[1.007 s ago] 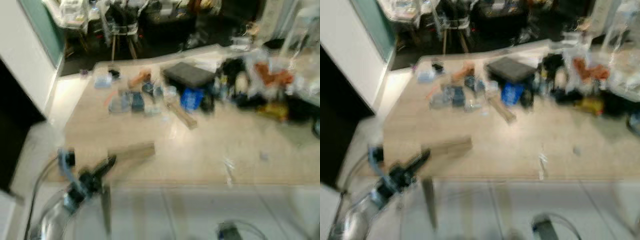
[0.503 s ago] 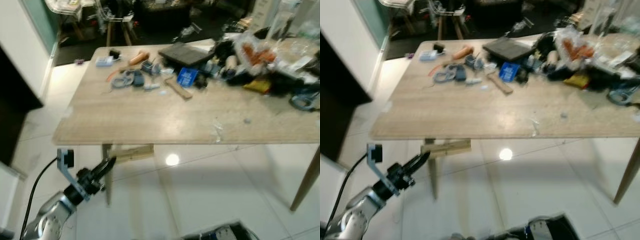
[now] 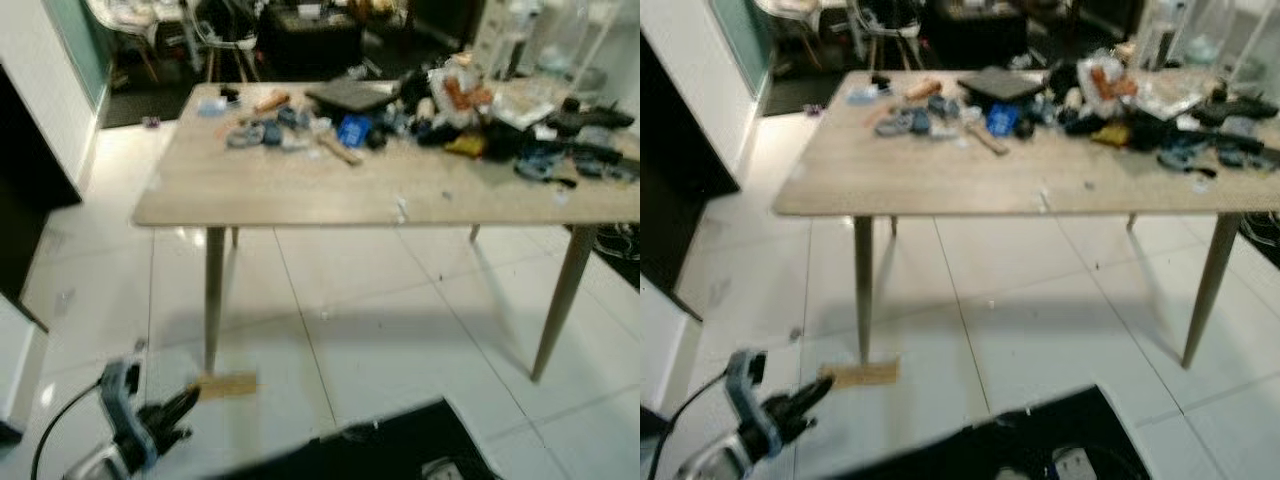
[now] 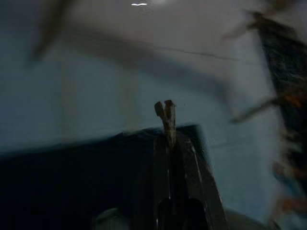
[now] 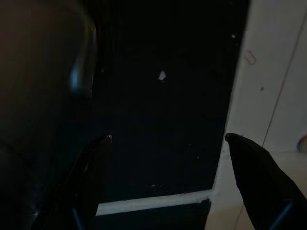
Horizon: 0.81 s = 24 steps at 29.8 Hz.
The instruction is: Picking trash to rubbish bin
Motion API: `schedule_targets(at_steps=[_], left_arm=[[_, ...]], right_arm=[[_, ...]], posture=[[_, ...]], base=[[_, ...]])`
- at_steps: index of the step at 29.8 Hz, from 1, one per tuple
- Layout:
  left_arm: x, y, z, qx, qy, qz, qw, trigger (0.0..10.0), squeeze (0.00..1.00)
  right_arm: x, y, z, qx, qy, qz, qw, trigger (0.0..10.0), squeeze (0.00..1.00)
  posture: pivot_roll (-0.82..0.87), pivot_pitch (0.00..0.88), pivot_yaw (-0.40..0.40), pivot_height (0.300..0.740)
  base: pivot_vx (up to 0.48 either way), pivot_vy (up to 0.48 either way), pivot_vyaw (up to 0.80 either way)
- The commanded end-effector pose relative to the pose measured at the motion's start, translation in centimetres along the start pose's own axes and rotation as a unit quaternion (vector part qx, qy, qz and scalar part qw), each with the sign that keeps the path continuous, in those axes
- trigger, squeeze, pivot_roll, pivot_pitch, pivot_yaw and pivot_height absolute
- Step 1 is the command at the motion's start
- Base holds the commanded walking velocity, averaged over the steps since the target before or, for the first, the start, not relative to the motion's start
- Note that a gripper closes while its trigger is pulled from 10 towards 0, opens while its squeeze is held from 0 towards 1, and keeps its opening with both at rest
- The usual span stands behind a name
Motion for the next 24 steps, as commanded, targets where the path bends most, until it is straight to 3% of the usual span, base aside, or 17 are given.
schedule_targets(at_steps=[1, 5, 9, 10, 16, 24], left_arm=[[-1.2, -1.8, -1.2, 0.057, -0.012, -0.015, 0.998, 10.0, 0.00], [-1.5, -2.1, -1.5, 0.068, -0.016, -0.021, 0.997, 10.0, 0.00], [-3.3, -3.1, -2.1, 0.120, -0.032, -0.041, 0.991, 10.0, 0.00], [-4.6, -3.4, -2.3, 0.149, -0.045, -0.051, 0.987, 10.0, 0.00], [-5.5, -3.5, -2.2, 0.187, -0.048, -0.065, 0.979, 10.0, 0.00], [-7.4, -3.7, -2.5, 0.247, -0.095, -0.050, 0.963, 10.0, 0.00]], right_arm=[[-0.1, 0.2, 0.0, 0.000, -0.001, -0.010, 1.000, 10.0, 0.00], [-0.1, 0.2, 0.0, 0.000, 0.000, -0.011, 1.000, 10.0, 0.00], [0.2, 0.2, 0.0, 0.002, 0.003, -0.013, 1.000, 10.0, 0.00], [0.4, 0.1, 0.0, 0.003, 0.006, -0.015, 1.000, 10.0, 0.00], [0.5, 0.0, 0.0, 0.007, 0.008, -0.017, 1.000, 10.0, 0.00], [0.6, -0.7, 0.0, 0.042, 0.011, 0.017, 0.999, 10.0, 0.00]], posture=[[-0.02, 0.038, 0.083, 0.740], [-0.02, 0.038, 0.083, 0.740], [-0.01, 0.041, 0.076, 0.740], [-0.01, 0.044, 0.074, 0.740], [0.00, 0.050, 0.070, 0.740], [0.00, 0.053, 0.079, 0.740]], base=[[-0.480, 0.000, 0.00], [-0.480, 0.000, 0.00], [-0.480, 0.000, 0.00], [-0.480, 0.000, 0.00], [-0.480, 0.000, 0.00], [-0.350, 0.000, 0.00]])
Point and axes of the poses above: a point about 5 cm out from each wrist's last joint towards the gripper, its own z axis pointing out of the wrist towards the gripper, its own x axis along the axis of the wrist's last joint, y = z × x, the point moved 2 cm from there along z, pointing out of the wrist towards the gripper, and after that the axes turned 1 degree about -z, right-handed, at the moved point
